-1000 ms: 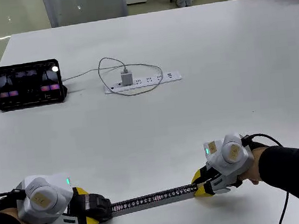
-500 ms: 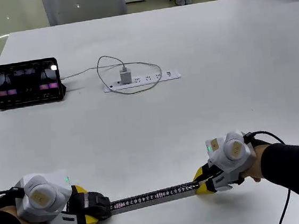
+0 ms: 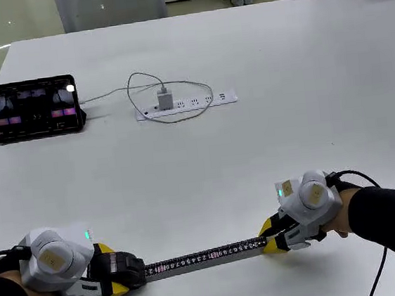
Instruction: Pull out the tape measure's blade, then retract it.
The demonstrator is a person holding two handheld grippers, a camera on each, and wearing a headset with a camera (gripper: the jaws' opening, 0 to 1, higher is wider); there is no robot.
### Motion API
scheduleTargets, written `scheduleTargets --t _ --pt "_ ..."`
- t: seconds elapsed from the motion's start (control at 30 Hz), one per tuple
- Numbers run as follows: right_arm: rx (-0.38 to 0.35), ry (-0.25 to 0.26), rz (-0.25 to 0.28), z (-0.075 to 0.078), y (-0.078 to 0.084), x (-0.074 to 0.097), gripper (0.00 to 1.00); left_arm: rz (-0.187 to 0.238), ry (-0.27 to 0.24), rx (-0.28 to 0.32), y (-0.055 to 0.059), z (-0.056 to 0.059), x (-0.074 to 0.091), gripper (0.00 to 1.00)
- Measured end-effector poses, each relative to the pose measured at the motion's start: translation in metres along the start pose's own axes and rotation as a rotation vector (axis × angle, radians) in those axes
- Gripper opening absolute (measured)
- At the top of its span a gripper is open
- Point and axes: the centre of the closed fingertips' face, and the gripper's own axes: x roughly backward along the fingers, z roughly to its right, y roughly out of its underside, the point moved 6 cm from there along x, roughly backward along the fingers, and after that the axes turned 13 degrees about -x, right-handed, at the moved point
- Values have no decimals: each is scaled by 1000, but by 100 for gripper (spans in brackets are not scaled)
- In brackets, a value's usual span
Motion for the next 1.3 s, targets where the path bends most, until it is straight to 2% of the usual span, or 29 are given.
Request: scheduleTargets --t 0.7,0.97,1.2,1.3 --pt "-9 7 4 2 5 3 10 2 -3 2 -1 1 0 34" --pt "-51 11 28 2 5 3 11 13 -2 15 -1 0 0 35" --pt "-16 0 15 1 5 4 11 13 1 11 -2 0 -1 35" --pt "25 -1 -21 0 2 3 12 8 1 12 -2 0 -1 36"
